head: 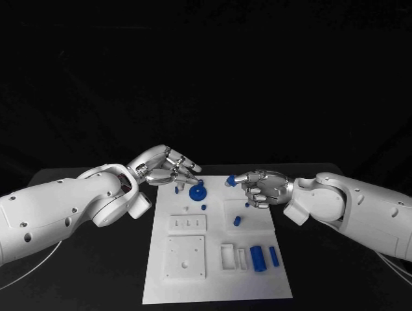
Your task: Assemble the parts on the task board
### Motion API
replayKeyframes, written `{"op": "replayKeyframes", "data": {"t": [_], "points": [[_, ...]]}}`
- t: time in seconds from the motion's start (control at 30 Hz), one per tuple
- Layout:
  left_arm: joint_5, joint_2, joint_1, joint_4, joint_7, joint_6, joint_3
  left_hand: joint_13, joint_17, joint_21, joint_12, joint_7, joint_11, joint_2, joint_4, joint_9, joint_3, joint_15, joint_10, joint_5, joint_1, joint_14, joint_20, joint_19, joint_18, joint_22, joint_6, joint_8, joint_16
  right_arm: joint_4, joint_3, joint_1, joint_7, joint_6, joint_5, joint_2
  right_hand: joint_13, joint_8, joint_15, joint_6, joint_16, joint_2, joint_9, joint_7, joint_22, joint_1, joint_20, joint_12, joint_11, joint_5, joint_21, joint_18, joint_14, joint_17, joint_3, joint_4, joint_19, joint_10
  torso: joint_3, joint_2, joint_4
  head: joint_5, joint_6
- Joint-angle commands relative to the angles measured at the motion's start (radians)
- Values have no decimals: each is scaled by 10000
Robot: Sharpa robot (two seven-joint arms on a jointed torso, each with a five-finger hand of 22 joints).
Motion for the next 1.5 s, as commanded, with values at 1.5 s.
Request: {"op": "replayKeyframes", "data": {"t": [1.5], "points": [[-2423, 1001, 817, -27, -1919, 4157, 20, 1233, 1311, 246, 985, -294, -466, -897, 1065, 466, 178, -477, 1030, -311, -341, 117, -477, 594, -329, 1885, -315, 14, 2953, 174, -304, -77, -1624, 2274, -179, 308, -76, 24, 7, 72, 83, 44, 26, -18, 1262, -25, 76, -69, -11, -34, -31, 127, -81, 92, -99, -96, 2, -141, -20, -8, 7, 150, -109]]}}
